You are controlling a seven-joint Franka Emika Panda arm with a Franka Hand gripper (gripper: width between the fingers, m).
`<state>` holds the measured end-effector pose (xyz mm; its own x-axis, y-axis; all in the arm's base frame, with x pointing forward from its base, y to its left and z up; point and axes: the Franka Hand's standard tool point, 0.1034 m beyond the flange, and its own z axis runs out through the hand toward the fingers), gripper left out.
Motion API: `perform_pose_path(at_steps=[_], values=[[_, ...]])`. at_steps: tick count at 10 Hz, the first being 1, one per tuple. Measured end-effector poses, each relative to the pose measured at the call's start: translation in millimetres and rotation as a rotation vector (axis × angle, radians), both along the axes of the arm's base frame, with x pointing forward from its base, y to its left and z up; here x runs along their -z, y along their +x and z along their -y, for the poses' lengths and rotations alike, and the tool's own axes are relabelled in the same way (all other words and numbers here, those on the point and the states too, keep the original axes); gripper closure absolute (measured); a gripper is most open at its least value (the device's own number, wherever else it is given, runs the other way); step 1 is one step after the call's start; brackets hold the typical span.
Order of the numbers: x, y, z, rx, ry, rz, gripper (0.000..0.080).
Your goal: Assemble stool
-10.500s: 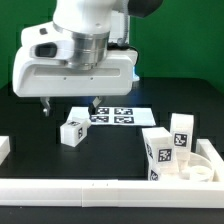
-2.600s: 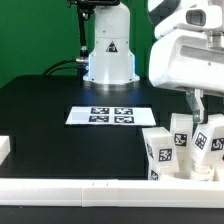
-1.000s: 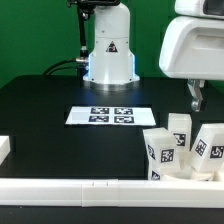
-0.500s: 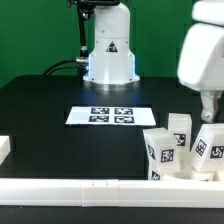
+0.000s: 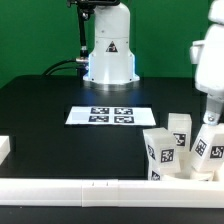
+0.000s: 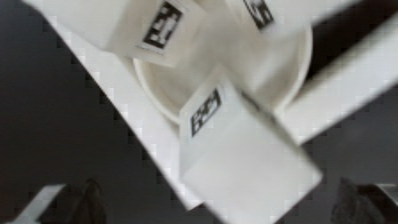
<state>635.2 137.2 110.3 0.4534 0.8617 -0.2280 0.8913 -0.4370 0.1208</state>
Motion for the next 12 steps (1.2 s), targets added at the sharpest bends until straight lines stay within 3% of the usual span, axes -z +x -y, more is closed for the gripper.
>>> perform_pose_path(at_steps=[2,6,9,11,12], values=[[6.3,-0.5,-10.8,-0.21,-0.042,-0.061,0.0151],[8.1,3.5,1.5,-0.434,-0.075,-0.125,0.0151],[29.9,6.6,11.7,-0.626,-0.102,-0.213,0.0151],[32.7,6.2,15.2,-0.602,-0.103,-0.211,0.0151],[33.1,6.2,15.8,-0.572,-0.105,-0.202,0.0277]])
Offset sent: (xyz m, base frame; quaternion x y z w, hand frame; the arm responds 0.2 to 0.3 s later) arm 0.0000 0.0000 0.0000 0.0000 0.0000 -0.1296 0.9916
